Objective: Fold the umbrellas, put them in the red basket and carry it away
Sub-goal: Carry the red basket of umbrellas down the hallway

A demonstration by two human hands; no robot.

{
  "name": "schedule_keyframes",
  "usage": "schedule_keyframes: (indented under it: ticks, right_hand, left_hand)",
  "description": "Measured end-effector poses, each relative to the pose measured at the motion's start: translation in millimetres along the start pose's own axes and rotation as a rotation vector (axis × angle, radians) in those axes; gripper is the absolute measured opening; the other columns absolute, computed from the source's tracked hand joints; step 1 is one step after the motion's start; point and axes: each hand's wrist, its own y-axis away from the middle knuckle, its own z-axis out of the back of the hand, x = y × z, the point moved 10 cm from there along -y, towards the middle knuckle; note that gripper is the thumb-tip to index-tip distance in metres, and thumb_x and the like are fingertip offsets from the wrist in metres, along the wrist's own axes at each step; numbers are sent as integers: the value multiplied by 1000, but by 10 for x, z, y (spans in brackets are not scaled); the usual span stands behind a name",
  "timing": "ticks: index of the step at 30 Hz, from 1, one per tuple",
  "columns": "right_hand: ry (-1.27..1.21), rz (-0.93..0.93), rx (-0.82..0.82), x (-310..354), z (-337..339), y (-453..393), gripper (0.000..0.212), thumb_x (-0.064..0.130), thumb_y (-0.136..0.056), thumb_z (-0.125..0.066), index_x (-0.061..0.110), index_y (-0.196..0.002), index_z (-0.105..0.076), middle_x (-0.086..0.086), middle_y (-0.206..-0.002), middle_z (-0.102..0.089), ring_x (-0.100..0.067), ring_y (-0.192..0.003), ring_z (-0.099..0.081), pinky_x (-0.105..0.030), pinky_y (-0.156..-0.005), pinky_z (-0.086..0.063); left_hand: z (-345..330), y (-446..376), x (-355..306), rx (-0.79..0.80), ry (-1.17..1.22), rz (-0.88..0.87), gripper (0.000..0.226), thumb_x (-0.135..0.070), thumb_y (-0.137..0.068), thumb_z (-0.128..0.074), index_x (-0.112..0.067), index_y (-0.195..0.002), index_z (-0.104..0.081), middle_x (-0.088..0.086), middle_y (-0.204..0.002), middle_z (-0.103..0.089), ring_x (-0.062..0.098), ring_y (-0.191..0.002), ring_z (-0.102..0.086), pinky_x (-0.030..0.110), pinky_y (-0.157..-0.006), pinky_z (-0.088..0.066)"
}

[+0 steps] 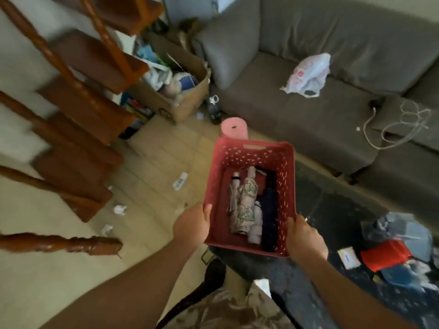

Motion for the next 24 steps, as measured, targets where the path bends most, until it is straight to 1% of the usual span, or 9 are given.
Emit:
schedule_keyframes:
  ticks: [2,5,8,10,13,15,17,21,24]
  right_hand:
    - [71,124,11,406,49,-175,27,47,-103,-28,29,-102,-48,-3,-93,-68,-34,-85,-69,-49,-79,-59]
    - [182,366,28,1049,42,-286,20,37,-105,-32,24,-105,-47,-4,-94,-65,-35,-85,-68,-47,-73,-57]
    - [238,548,37,1561,-36,-104,17,34,-106,-33,24,-109,-46,-7,-100,-66,-35,-83,-65,-42,-69,-52]
    - [237,646,58,1869,-129,130,18,34,-106,-36,23,-111,-50,-7,-101,-65,-35,-88,-68,-45,-73,-56]
    - [211,825,113,2344,-367,611,23,37,-108,-36,23,-101,-53,-5,-94,-67,-29,-85,-68,-45,-80,-59]
    - [209,938,193,2621,-609,1017,26,39,-108,-35,25,-96,-52,-4,-91,-67,-24,-82,-65,-41,-79,-57]
    - [200,1028,288,2860,-891,1443,29,38,-109,-33,22,-99,-55,-3,-93,-68,-22,-82,-63,-37,-75,-53]
    - [234,1186,422,3313,-1437,2364,32,38,-108,-30,24,-97,-56,-1,-95,-67,-21,-83,-63,-40,-79,-55]
    - [301,1307,492,3670,-1789,3100,29,39,-107,-30,25,-98,-54,1,-89,-66,-21,-78,-63,-39,-74,-55]
  left_hand:
    - [159,45,251,-42,24,105,49,-51,-111,-25,-20,-116,-62,6,-103,-71,31,-98,-69,39,-79,-53]
    - [430,240,624,-148,105,261,50,-51,-111,-22,-21,-118,-62,7,-105,-71,32,-99,-69,39,-80,-52]
    - [639,662,1020,-232,166,412,54,-53,-110,-19,-21,-115,-63,7,-104,-72,33,-98,-70,41,-82,-54]
    - [723,1031,1322,-270,206,524,53,-52,-110,-21,-20,-113,-63,8,-104,-71,34,-98,-70,42,-83,-53]
    - [852,1691,1800,-342,243,678,49,-51,-109,-27,-19,-107,-64,6,-93,-70,32,-88,-69,45,-82,-58]
    - [932,2204,2128,-387,259,788,47,-50,-109,-32,-19,-98,-65,0,-84,-67,25,-80,-67,42,-78,-57]
    - [967,2733,2460,-424,269,901,46,-49,-108,-34,-20,-95,-67,-3,-81,-66,21,-77,-64,39,-76,-55]
    - [1042,3763,3051,-504,305,1106,45,-48,-108,-36,-21,-92,-69,1,-84,-69,26,-83,-66,41,-80,-55]
    - [1158,4432,3461,-546,326,1253,45,-47,-108,-38,-18,-92,-68,6,-87,-69,31,-89,-65,38,-79,-49]
